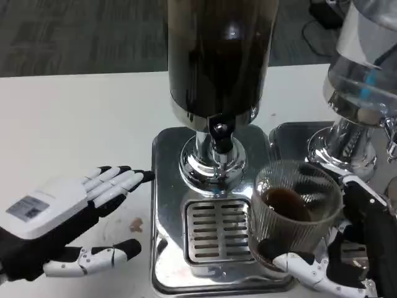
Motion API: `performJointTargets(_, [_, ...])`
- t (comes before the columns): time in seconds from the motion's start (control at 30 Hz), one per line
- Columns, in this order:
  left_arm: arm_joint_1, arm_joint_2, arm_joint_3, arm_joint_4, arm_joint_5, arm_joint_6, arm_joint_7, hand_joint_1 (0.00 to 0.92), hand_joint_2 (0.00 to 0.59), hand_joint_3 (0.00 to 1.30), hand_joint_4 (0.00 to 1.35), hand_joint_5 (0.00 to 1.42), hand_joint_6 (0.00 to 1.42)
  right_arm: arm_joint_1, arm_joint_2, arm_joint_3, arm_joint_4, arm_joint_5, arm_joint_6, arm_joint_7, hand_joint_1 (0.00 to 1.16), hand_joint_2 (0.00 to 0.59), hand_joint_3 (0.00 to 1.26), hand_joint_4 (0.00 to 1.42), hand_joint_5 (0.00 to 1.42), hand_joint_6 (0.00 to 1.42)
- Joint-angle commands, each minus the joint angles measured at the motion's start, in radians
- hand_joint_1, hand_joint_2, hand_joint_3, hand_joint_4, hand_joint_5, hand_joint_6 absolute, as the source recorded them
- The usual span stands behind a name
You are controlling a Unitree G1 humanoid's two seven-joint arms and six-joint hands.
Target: Grasp the cup under the faucet to collect the drink, then remove the cup.
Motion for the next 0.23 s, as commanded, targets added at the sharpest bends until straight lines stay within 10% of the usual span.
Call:
performJointTargets(0.03, [0.045, 0.014, 0.023, -0.078, -0.010, 0.040, -0.011, 0.000, 0.278, 0.00, 0.00, 0.00, 0.00, -0.005, -0.010, -0.016, -0.046, 0.027, -0.040, 0.015, 1.00, 0.135, 0.55, 0.62, 0.87, 1.30])
performJointTargets(0.23, [0.136, 0.047, 0.105, -0.187, -0.024, 0.099, -0.028, 0.000, 0.287, 0.00, 0.00, 0.00, 0.00, -0.002, -0.016, -0.021, -0.060, 0.041, -0.039, 0.028, 1.00, 0.136, 0.55, 0.62, 0.88, 1.30])
